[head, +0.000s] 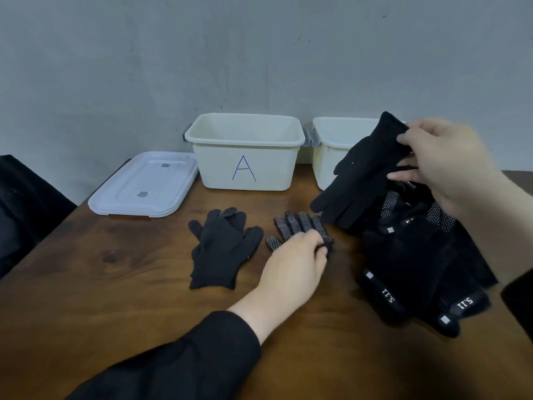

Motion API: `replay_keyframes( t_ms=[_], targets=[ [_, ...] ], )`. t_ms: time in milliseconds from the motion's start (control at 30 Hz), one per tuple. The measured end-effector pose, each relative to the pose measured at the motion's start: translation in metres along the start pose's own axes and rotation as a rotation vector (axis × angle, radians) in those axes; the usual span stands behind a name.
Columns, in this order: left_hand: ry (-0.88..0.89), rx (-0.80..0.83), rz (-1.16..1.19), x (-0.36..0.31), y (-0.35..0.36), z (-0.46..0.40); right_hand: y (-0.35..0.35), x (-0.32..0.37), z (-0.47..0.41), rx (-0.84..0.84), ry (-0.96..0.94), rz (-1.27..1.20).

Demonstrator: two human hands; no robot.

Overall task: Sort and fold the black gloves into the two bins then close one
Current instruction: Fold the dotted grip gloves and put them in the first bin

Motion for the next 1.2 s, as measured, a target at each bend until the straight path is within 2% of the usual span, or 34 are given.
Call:
replay_keyframes(
  t_ms=[100,133,200,267,300,367,433,467,567,600,667,833,900,1100,1200],
  targets=[
    [-0.468,-0.02,0.872,0.008,-0.019,-0.017,-0.012,0.008,-0.003,-0.086,-0.012,-0.047],
    [-0.536,-0.057,1.148,0.007,-0.026,-0.02,-0.015,0.01,-0.004,-0.104,-0.016,-0.064],
    [-0.575,-0.114,1.553,0.008,-0.034,-0.018,-0.018,0.016,-0.004,-0.111,-0.024,-0.092],
    [-0.63,-0.098,1.712,0.011,-0.031,0.001,-0.017,0.018,-0.004,-0.099,-0.031,-0.103],
    [-0.713,-0.043,1.662,0.013,-0.025,0.016,-0.016,0.018,-0.003,-0.088,-0.033,-0.105],
    [-0.869,0.148,1.356,0.019,-0.015,0.047,-0.011,0.013,-0.001,-0.058,-0.033,-0.102],
    [-0.843,0.257,0.987,0.023,-0.021,0.064,-0.006,0.006,0.0,-0.02,-0.029,-0.084],
    [-0.725,0.232,0.763,0.025,-0.03,0.065,-0.003,0.003,0.001,-0.005,-0.027,-0.078],
    [-0.087,0.082,0.006,0.015,-0.052,0.054,0.006,-0.001,0.002,-0.004,-0.012,-0.083],
    [0.052,0.092,-0.194,0.015,-0.045,0.049,0.008,-0.001,0.002,-0.01,-0.008,-0.091],
    [0.138,0.134,-0.408,0.025,-0.025,0.035,0.013,0.001,0.002,-0.005,-0.008,-0.098],
    [0.199,0.037,-0.54,0.028,-0.006,0.006,0.009,0.012,0.0,-0.047,-0.028,-0.097],
    [0.175,0.005,-0.505,0.023,-0.012,-0.003,0.003,0.017,-0.002,-0.077,-0.024,-0.117],
    [-0.236,-0.112,0.018,0.038,-0.1,-0.074,0.001,0.023,-0.001,-0.028,0.01,-0.125],
    [-0.185,-0.266,0.188,0.043,-0.151,-0.088,0.01,0.021,0.002,0.0,0.065,-0.182]
  ],
)
Point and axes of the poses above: each hand's wrist, its own z-axis away from the middle knuckle, its own y-axis out of the palm, x = y × z, the point moved 5 cm from there along -z, towards the middle knuckle, and after that the axes turned 8 degrees about -y, right-handed, at the moved point
